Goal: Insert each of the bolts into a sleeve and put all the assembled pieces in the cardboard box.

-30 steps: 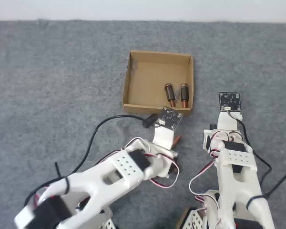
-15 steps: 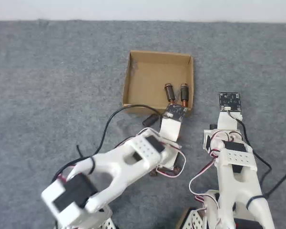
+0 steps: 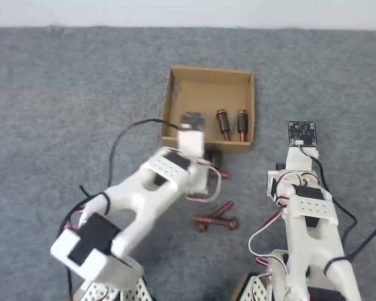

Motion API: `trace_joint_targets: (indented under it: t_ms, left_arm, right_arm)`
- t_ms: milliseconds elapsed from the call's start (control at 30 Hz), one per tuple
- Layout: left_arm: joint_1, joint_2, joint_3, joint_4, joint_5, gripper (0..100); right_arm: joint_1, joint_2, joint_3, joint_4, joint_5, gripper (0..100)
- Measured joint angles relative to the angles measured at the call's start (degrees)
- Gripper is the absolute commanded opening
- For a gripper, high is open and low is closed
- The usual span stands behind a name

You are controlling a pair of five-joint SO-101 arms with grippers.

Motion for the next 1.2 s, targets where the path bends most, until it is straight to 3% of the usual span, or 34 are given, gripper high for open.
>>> trace_joint_targets:
  t_ms: [167, 433, 633, 700, 900, 1200]
  left_arm:
    - [-6.42, 0.62, 0.09, -6.07, 2.46, 3]
    - [-1.41, -6.59, 3.96, -4.57, 2.73, 3]
    - [1.23, -18.81, 9.93, -4.13, 5.71, 18]
    - [1.32, -20.04, 11.6, -4.92, 5.8, 18]
    - [-0.62, -18.9, 12.13, -9.23, 5.98, 9]
    - [-3.34, -5.36, 6.95, -10.55, 6.07, 8]
  right_arm:
    - [0.0, 0.0, 0.0, 0.0, 0.0, 0.6]
    - [0.0, 0.0, 0.0, 0.0, 0.09, 0.6]
    - [0.0, 0.0, 0.0, 0.0, 0.09, 0.6]
    - [0.0, 0.0, 0.0, 0.0, 0.09, 0.6]
    - [0.0, 0.0, 0.0, 0.0, 0.26, 0.6]
    - [0.0, 0.0, 0.0, 0.0, 0.26, 0.6]
